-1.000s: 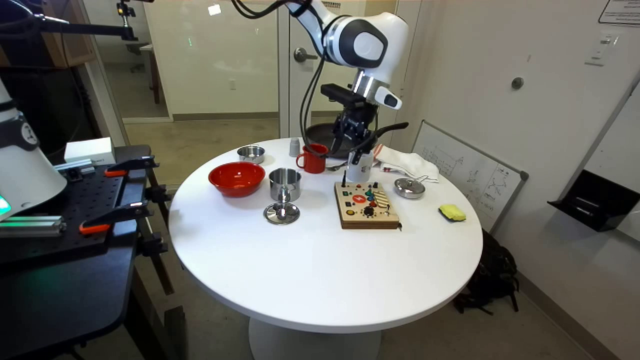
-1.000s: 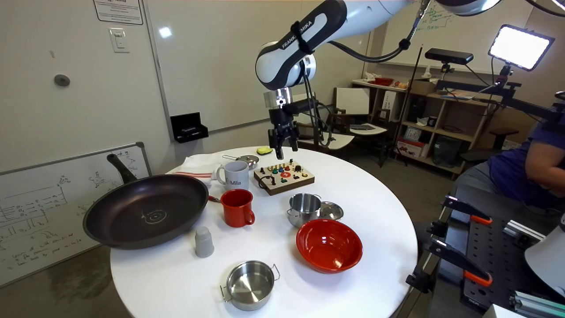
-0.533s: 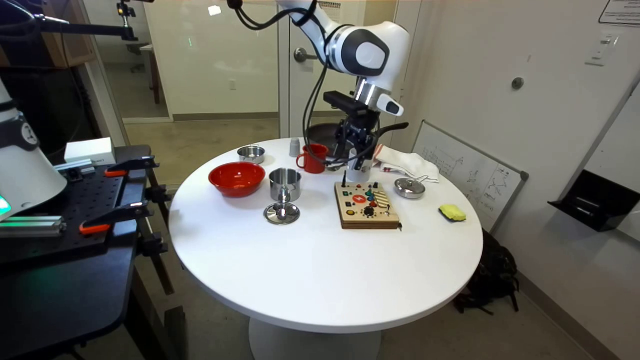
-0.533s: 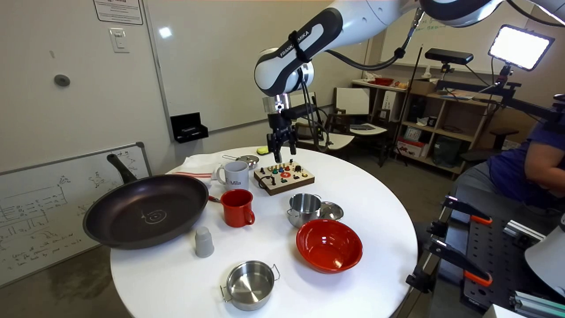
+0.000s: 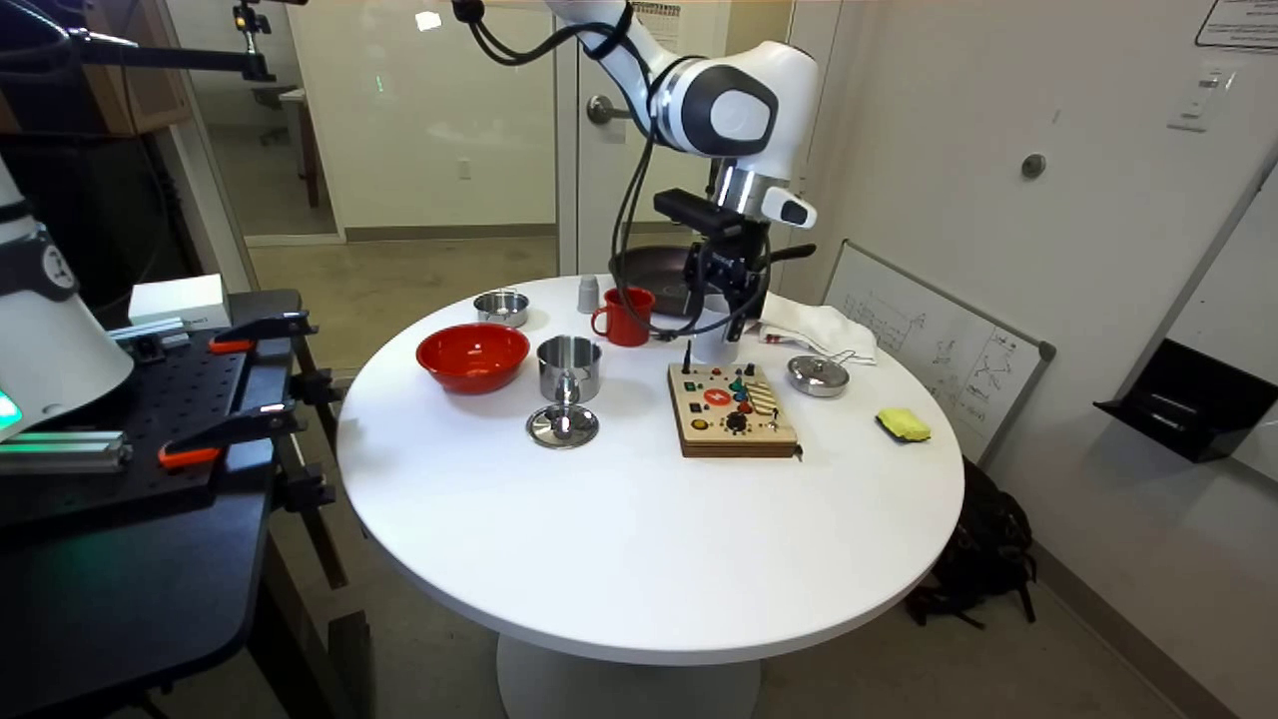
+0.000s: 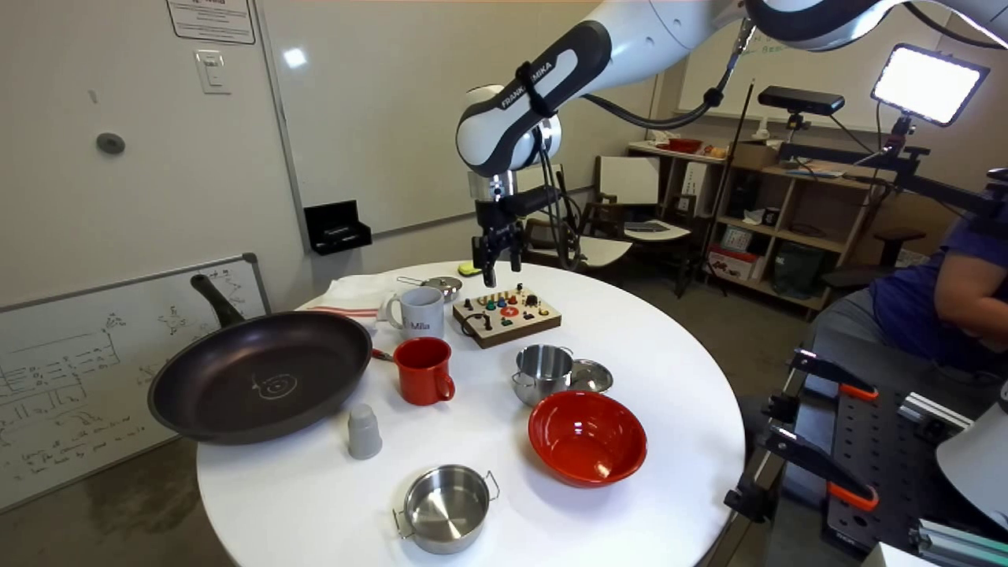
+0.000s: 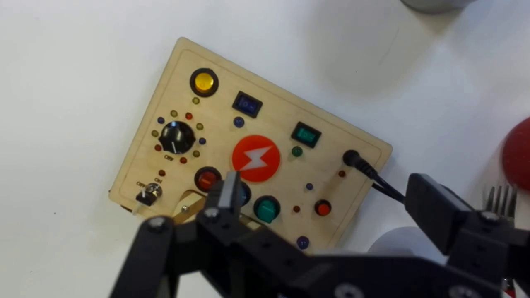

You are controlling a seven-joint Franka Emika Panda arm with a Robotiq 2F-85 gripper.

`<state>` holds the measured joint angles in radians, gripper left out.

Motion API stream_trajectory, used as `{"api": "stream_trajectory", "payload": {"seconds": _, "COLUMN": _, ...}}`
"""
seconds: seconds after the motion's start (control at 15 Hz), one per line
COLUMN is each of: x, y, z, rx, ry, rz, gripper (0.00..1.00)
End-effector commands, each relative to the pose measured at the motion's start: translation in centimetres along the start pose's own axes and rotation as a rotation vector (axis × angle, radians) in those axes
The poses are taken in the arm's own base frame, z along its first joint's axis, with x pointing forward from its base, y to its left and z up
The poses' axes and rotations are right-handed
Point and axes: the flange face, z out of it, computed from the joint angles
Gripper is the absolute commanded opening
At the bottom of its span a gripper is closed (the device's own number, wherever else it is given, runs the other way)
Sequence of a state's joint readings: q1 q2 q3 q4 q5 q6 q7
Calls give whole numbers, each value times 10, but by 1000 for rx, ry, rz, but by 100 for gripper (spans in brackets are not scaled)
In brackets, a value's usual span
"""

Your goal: Press a button on the wooden board

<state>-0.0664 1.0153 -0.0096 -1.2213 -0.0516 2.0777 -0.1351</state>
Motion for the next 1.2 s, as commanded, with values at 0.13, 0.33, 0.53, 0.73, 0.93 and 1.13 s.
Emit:
{"api": "stream_trajectory", "payload": {"seconds": 0.13, "x": -1, "y": 1, "z": 3, "rx": -8, "ry": -8, "rz": -2, "gripper": 100}}
{"api": "stream_trajectory", "payload": {"seconds": 0.33, "x": -1, "y": 1, "z": 3, "rx": -10, "ry": -8, "rz": -4, "gripper": 100}}
{"api": "stream_trajectory", "payload": {"seconds": 0.53, "x": -2, "y": -3, "z": -7, "rx": -23, "ry": 69, "rz": -22, "gripper": 100}}
{"api": "stream_trajectory", "payload": {"seconds": 0.73, "x": -12, "y": -7, "z": -12, "rx": -45, "ry": 160, "rz": 0, "gripper": 100}}
{"api": "stream_trajectory", "payload": {"seconds": 0.93, "x": -34, "y": -12, "z": -13, "rx": -59, "ry": 168, "rz": 4, "gripper": 100}}
{"api": "stream_trajectory", "payload": {"seconds": 1.13, "x": -57, "y": -17, "z": -17, "rx": -63, "ry": 197, "rz": -6, "gripper": 100}}
